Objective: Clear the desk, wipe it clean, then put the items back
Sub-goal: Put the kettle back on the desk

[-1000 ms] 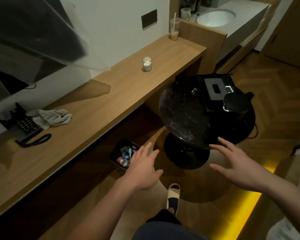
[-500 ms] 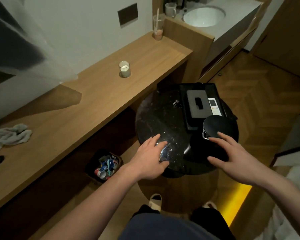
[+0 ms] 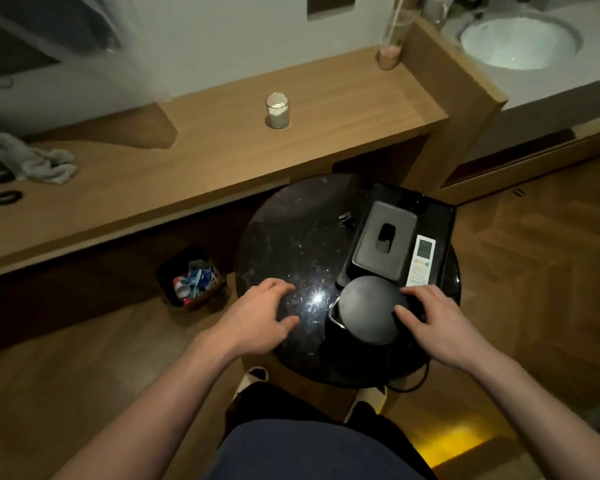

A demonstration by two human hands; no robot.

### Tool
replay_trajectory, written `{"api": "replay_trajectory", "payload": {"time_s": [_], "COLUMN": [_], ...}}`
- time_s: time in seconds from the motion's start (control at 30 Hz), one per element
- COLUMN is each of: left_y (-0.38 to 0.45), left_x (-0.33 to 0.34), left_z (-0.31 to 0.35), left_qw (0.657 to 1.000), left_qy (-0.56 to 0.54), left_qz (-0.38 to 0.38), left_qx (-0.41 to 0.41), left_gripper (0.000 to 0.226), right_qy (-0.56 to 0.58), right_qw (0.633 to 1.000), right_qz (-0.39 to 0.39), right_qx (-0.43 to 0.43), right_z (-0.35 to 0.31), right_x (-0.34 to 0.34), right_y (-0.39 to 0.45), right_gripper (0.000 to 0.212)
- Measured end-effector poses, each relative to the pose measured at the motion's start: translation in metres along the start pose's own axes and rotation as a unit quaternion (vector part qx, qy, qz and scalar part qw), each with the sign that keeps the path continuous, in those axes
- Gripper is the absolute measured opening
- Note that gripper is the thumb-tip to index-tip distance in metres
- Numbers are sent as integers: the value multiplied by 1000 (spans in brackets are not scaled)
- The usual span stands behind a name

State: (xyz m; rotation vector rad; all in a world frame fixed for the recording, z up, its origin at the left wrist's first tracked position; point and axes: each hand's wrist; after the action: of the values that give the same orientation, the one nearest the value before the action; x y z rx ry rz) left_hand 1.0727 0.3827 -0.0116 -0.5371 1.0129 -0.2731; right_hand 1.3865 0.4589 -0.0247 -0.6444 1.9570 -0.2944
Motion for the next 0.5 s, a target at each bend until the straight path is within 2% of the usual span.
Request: {"api": "replay_trajectory", "payload": {"time_s": [0.13, 0.27, 0.4, 0.5], "left_y": [-22, -45, -52, -47], "left_x": [28, 69, 105, 129], "left_z": [35, 52, 57, 54], "left_qw": [996, 987, 980, 973], "left_qy": [-50, -95, -133, -156], "left_qz": [44, 71, 60, 43], "left_qx": [-55, -106, -137, -162], "left_gripper": [56, 54, 53, 53], "right_qy": [-17, 2, 117, 182], "right_qw": [997, 993, 984, 970], "right_qz": [-49, -85, -127, -157], "right_qx": [-62, -83, -53, -20], "right_z": [25, 32, 36, 37], "right_x": [-15, -23, -16, -11], "right_y": [23, 36, 38, 30], "right_gripper": [47, 51, 67, 62]}}
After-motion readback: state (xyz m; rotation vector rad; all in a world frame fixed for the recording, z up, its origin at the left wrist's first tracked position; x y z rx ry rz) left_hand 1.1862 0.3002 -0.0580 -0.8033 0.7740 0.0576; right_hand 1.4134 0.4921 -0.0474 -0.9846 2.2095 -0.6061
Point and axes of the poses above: each hand's wrist, its own y-axis towards the middle knuckle, its own x-axis out of the palm, z = x × y, and after that the axes turned 3 degrees about -x, right-handed
